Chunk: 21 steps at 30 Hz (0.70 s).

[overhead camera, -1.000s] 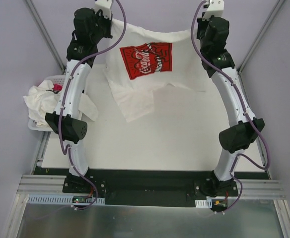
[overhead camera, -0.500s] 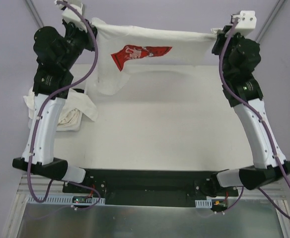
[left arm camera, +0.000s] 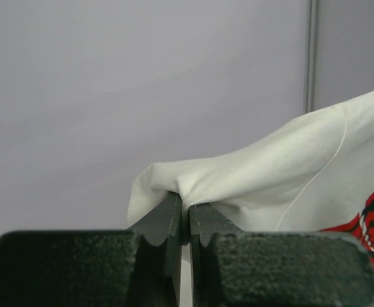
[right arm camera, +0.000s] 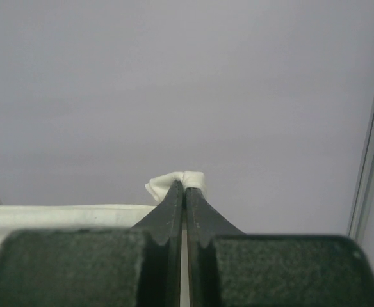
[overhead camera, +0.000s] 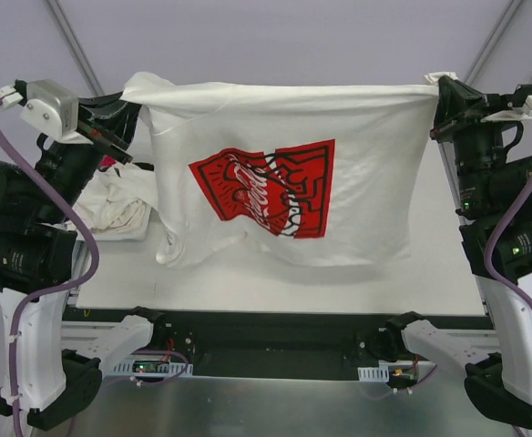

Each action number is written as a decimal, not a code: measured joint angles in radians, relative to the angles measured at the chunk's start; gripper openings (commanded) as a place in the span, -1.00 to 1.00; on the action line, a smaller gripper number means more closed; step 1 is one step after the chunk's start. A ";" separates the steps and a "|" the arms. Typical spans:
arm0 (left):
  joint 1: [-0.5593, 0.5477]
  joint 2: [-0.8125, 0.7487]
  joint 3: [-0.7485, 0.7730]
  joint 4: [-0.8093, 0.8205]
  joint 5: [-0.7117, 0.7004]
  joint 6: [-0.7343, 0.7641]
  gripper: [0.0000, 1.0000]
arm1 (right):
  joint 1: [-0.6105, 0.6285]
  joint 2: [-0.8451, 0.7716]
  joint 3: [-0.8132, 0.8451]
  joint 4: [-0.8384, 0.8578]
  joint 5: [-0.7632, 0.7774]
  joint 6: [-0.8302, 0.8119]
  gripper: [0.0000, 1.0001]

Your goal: Fold and stack the t-shirts

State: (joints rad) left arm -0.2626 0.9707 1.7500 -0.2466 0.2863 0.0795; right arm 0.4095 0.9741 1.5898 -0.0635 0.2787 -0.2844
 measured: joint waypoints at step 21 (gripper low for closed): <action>0.035 0.791 0.375 0.060 -0.086 0.024 -1.00 | -0.116 0.666 0.276 0.052 0.051 -0.065 -0.99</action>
State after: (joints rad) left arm -0.2276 1.7618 2.1254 -0.1867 0.2001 0.1032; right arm 0.2935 1.6402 1.8656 -0.0113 0.3294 -0.3492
